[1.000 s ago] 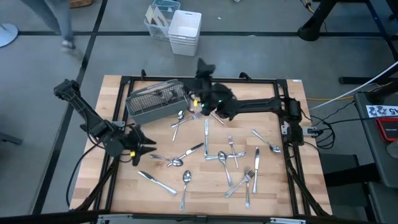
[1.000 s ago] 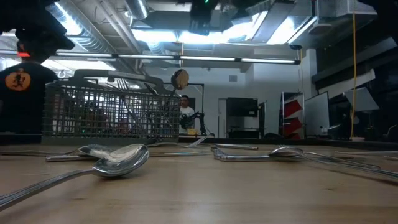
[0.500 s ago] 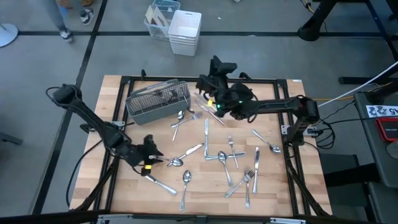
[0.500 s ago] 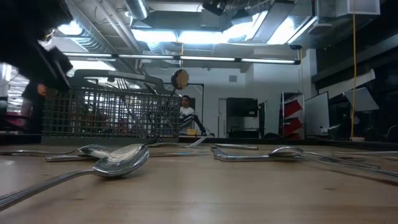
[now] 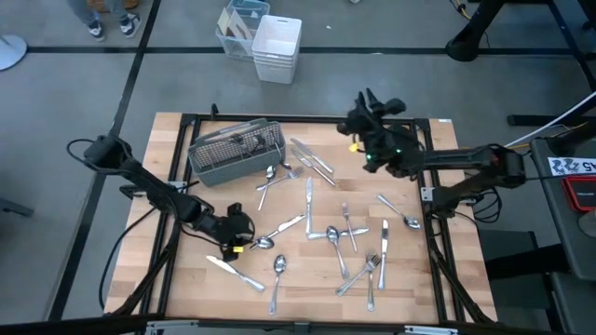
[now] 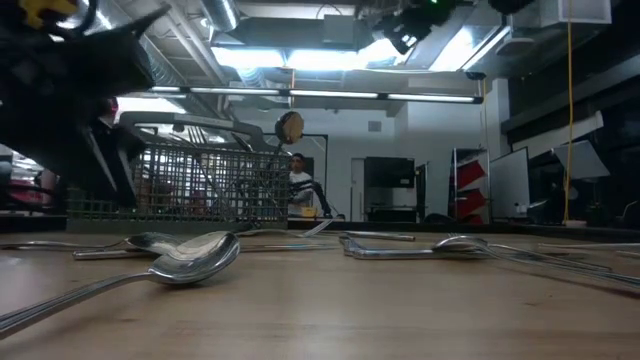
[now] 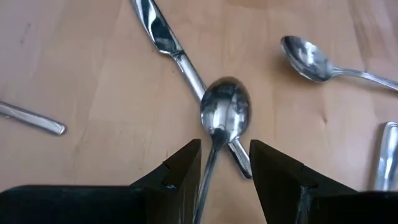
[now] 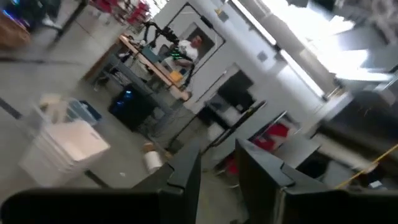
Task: Sort silverware
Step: Put the silver spoon into the silverware rack
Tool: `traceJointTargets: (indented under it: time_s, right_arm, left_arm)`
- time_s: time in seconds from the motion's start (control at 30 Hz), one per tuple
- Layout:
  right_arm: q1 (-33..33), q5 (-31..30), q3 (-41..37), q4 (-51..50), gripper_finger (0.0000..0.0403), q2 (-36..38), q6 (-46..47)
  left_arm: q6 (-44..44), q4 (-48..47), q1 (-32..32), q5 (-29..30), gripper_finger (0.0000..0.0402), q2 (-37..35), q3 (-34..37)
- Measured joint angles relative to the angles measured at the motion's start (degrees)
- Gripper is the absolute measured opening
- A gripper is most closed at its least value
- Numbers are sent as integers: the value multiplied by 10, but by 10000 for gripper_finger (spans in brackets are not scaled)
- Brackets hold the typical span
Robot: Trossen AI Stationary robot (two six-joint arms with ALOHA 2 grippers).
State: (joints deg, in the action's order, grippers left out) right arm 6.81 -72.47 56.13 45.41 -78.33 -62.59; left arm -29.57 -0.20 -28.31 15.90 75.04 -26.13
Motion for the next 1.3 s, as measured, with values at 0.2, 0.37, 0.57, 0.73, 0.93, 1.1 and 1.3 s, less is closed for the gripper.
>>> traceJointTargets:
  time_s: [0.2,0.37,0.57,0.73,0.93,1.1,1.3]
  right_arm:
    - [-25,114,-77,-171,101,64,316]
    - [0,460,-85,-396,101,91,591]
    - [15,571,-85,-492,101,93,660]
    - [15,564,-84,-560,101,119,660]
    - [15,562,-85,-666,101,187,675]
    - [15,552,-84,-766,101,261,704]
    - [15,562,-117,-792,101,326,735]
  left_arm:
    - [1,-2,22,-20,129,31,0]
    - [2,2,30,-53,129,55,0]
    - [15,15,35,-54,129,72,0]
    - [20,18,52,-61,129,72,0]
    - [48,59,60,-54,129,94,0]
    - [52,79,61,-49,129,124,-2]
    - [69,76,64,-34,115,138,-13]
